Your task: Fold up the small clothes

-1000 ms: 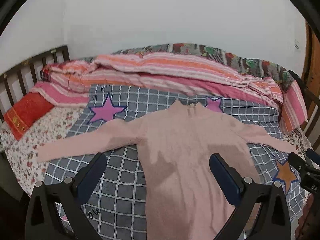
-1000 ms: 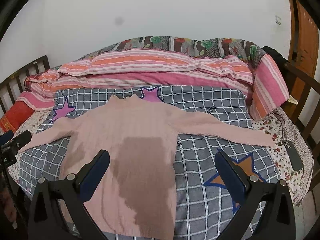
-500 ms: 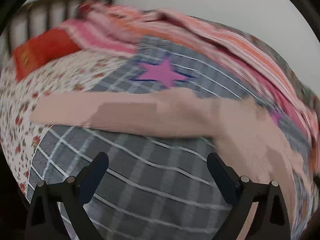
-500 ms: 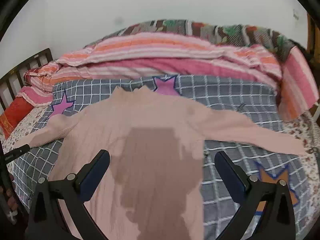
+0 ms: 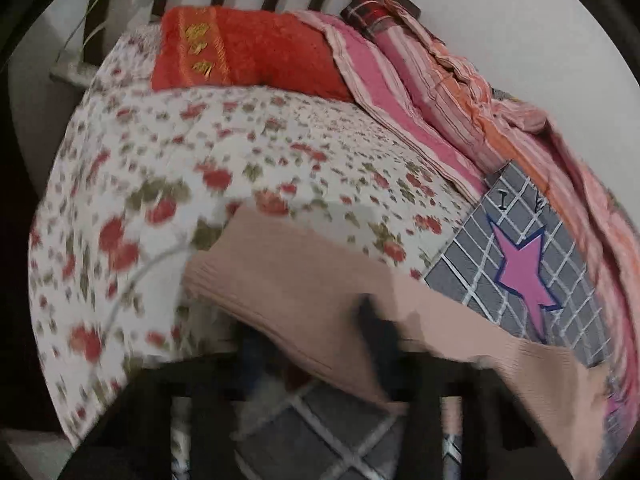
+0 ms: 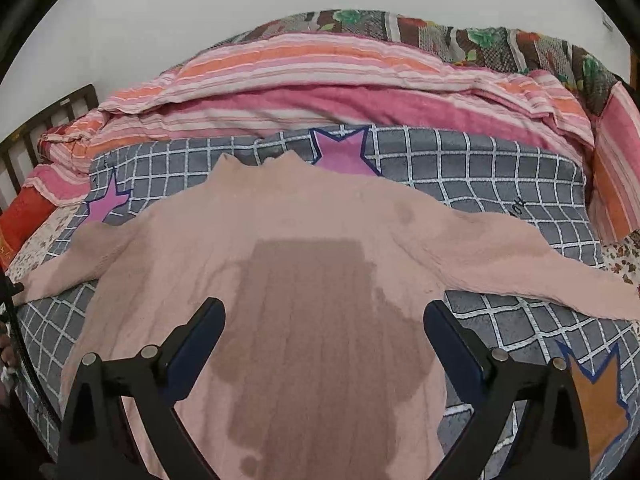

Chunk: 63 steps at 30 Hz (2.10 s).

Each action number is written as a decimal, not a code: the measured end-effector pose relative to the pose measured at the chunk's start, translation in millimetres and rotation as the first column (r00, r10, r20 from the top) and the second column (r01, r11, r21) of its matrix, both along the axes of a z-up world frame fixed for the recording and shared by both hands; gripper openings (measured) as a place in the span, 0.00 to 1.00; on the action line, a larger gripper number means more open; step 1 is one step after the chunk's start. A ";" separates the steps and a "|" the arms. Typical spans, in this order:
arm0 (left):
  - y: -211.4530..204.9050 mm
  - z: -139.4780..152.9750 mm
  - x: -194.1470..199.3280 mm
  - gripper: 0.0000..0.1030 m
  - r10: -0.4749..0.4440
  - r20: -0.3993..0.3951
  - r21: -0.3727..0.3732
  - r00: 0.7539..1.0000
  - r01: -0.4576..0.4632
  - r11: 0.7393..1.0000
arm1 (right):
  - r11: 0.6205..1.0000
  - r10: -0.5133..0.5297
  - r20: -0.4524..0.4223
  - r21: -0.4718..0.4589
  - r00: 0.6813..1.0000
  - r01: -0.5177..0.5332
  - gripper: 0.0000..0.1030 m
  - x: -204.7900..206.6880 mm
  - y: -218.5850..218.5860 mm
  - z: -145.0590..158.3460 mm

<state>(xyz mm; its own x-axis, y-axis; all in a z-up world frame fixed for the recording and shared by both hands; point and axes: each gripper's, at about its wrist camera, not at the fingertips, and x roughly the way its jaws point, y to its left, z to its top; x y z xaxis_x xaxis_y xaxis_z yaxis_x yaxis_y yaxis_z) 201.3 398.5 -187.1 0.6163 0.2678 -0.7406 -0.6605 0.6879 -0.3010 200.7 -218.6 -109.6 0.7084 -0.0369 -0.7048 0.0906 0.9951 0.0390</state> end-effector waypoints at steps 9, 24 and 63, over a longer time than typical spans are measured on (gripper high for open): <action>-89.1 88.5 33.0 0.07 -0.178 0.099 0.178 0.979 0.159 0.971 | 0.998 -0.024 0.004 0.053 1.000 0.024 0.95 -1.9 -27.3 -7.2; -440.2 141.0 111.4 0.07 -0.726 0.135 0.282 0.674 0.677 0.680 | 0.979 -0.195 0.067 0.077 0.979 0.190 0.95 -41.8 -131.6 0.2; -277.4 27.5 92.1 0.71 -0.618 0.074 0.053 0.783 0.615 0.786 | 0.991 -0.040 -0.164 0.118 0.986 0.060 0.31 79.3 -97.5 -58.7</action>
